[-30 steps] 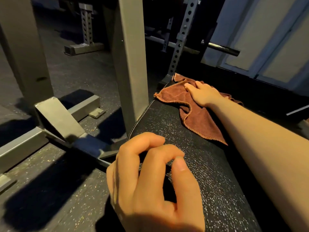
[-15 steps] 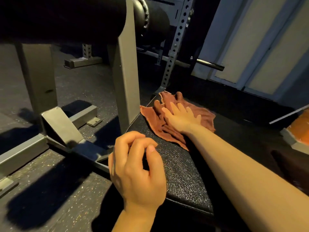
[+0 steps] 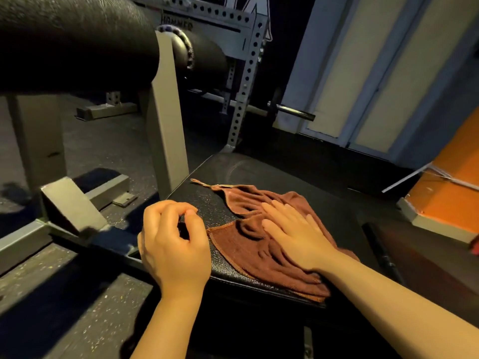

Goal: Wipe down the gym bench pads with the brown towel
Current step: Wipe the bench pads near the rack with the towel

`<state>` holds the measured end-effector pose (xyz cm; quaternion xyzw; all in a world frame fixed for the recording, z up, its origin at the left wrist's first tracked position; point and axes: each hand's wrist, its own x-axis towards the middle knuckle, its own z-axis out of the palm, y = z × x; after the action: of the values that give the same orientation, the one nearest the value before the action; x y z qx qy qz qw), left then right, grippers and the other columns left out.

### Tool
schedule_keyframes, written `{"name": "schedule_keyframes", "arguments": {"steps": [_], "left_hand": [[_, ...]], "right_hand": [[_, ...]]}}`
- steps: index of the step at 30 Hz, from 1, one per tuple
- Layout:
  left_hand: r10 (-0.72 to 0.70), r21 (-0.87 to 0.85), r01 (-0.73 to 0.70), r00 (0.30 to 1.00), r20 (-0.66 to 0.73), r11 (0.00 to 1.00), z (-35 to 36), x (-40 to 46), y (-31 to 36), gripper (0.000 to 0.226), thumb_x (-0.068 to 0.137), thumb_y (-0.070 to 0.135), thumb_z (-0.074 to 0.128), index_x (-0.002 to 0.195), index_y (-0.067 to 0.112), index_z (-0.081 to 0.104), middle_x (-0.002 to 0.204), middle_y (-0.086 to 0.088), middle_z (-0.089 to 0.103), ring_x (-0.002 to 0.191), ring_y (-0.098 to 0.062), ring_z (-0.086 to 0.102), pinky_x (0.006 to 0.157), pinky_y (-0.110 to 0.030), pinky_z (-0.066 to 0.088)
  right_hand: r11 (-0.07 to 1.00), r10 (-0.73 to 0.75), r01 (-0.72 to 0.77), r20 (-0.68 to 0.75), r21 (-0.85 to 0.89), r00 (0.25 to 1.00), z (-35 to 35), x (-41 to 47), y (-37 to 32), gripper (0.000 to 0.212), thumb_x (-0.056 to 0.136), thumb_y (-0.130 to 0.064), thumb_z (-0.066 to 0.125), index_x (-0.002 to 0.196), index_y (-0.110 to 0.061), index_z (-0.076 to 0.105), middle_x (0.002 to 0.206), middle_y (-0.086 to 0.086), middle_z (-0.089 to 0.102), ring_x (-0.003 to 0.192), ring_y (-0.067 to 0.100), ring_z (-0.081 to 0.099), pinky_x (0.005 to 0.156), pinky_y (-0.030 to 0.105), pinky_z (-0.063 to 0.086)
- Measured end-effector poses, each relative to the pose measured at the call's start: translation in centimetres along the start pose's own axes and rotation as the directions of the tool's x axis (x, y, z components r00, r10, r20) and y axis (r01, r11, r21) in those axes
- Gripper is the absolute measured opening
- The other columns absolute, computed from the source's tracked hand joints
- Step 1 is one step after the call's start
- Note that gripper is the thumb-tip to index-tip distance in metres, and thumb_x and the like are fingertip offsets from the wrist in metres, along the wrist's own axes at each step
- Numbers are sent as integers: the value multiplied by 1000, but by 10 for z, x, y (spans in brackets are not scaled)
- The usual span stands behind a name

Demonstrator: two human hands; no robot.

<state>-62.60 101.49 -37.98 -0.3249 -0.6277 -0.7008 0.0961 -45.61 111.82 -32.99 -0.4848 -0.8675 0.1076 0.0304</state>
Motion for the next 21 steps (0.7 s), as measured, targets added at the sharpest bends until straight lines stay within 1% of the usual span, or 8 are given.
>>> {"name": "schedule_keyframes", "arguments": {"steps": [2, 4, 6, 8, 11, 14, 17, 21], "left_hand": [[-13, 0, 13, 1000, -1, 1000, 0, 0, -1, 29, 87, 30, 43, 81, 14, 67, 96, -3, 59, 84, -3, 43, 80, -59, 48], [-23, 6, 23, 1000, -9, 1000, 1, 0, 0, 29, 87, 31, 43, 82, 15, 67, 96, -2, 58, 83, -2, 43, 80, -59, 49], [-33, 9, 33, 999, -22, 999, 1, 0, 1, 29, 88, 31, 42, 81, 15, 66, 96, 3, 55, 82, 0, 41, 81, -58, 48], [-31, 12, 31, 999, -27, 999, 1, 0, 2, 30, 88, 31, 42, 81, 15, 66, 96, 6, 52, 82, 2, 40, 82, -59, 48], [-27, 23, 27, 1000, -14, 999, 0, -1, 2, 29, 87, 30, 42, 80, 15, 66, 95, 4, 54, 84, -4, 44, 83, -56, 48], [-29, 36, 28, 1000, 7, 999, 0, 0, 5, 30, 86, 32, 41, 79, 16, 66, 94, 0, 58, 84, -14, 51, 85, -45, 42], [-15, 80, 14, 1000, 10, 997, 0, 1, 4, 30, 86, 32, 43, 81, 16, 67, 94, -2, 60, 86, -20, 56, 85, -36, 34], [-2, 86, 3, 1000, -17, 996, 0, -1, 5, 28, 87, 30, 44, 80, 15, 67, 93, -2, 63, 86, -16, 55, 83, -33, 32]], "right_hand": [[990, 138, -138, -42, -11, 990, 0, 3, 23, 52, 103, -55, 20, 153, -42, 20, 164, -14, 11, 150, 13, 11, 120, 54, 5], [945, 322, -326, -111, -17, 940, 0, 2, 47, 54, 101, -56, 19, 152, -38, 26, 162, -8, 21, 148, 20, 20, 118, 59, 11], [865, 500, -501, -129, 29, 856, 0, -1, 60, 59, 101, -58, 18, 154, -34, 24, 163, -2, 19, 149, 25, 18, 117, 61, 10], [819, 573, -571, -93, 51, 814, 2, -3, 61, 62, 101, -60, 17, 156, -32, 20, 165, 1, 12, 151, 27, 12, 118, 60, 5], [879, 471, -466, -34, 99, 882, -2, -15, 61, 64, 98, -63, 20, 155, -34, 21, 165, 1, 13, 151, 26, 11, 119, 59, 5], [965, 226, -211, -90, 156, 970, -15, -44, 65, 64, 90, -73, 28, 149, -46, 26, 163, -14, 9, 151, 10, 3, 122, 51, 3], [997, -39, 42, 41, -69, 998, -16, -71, 54, 78, 63, -98, 0, 135, -70, 10, 154, -35, -15, 142, -10, -23, 121, 46, -10], [985, -89, 109, 148, -135, 985, -11, -54, 24, 63, 67, -92, -6, 128, -77, -5, 151, -35, -26, 139, -8, -31, 119, 48, -17]]}}
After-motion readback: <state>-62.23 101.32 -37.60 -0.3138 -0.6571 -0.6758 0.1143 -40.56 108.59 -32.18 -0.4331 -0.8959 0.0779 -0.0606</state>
